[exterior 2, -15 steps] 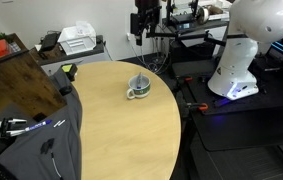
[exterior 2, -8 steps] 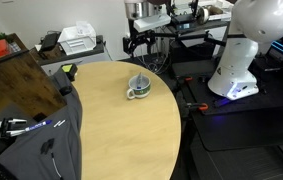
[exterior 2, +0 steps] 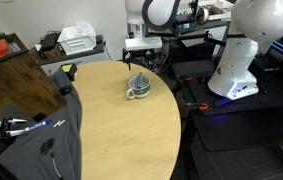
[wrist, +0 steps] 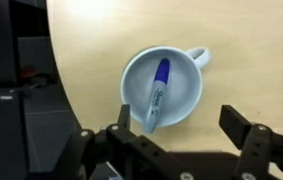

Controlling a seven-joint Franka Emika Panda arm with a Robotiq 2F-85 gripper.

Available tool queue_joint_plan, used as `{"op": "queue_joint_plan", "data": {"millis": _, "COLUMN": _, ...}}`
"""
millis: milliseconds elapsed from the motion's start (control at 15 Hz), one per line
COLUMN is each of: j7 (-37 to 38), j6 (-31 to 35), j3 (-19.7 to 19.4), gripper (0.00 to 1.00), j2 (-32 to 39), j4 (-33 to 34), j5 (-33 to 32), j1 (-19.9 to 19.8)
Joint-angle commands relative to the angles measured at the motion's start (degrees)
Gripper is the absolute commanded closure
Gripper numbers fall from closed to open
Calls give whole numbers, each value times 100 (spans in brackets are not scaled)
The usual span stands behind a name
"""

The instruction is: Pick the marker from the cup and put it on the table

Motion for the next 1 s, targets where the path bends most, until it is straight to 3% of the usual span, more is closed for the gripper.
{"op": "queue_joint_plan", "data": {"millis": 0, "j7": 1022, "j6": 494, "j3": -129, "gripper": 27, "j2": 322, "j4": -129, "j5": -267, "j1": 148}}
{"op": "queue_joint_plan", "data": {"millis": 333, "j7": 1908, "j6": 687, "j3": -312, "gripper": 33, "j2": 718, "j4": -198, "j5": -1233, "j1": 358}}
{"op": "queue_joint_plan", "data": {"millis": 533, "j7": 2347, "j6": 721, "j3": -532, "gripper": 30, "j2": 944, "j4": -83, "j5": -1812, "j1": 492}}
{"op": "queue_joint_plan", "data": {"millis": 733, "j7": 2427, "j6": 756, "j3": -734, "gripper": 37, "j2": 1143, "j4": 53, "j5": -1929, "j1": 647}}
{"op": "queue_joint_plan", "data": {"millis": 933, "j7": 2425, "j6": 782, "j3": -880, "gripper": 37, "j2": 1303, "j4": 205, "j5": -1940, "j1": 833}}
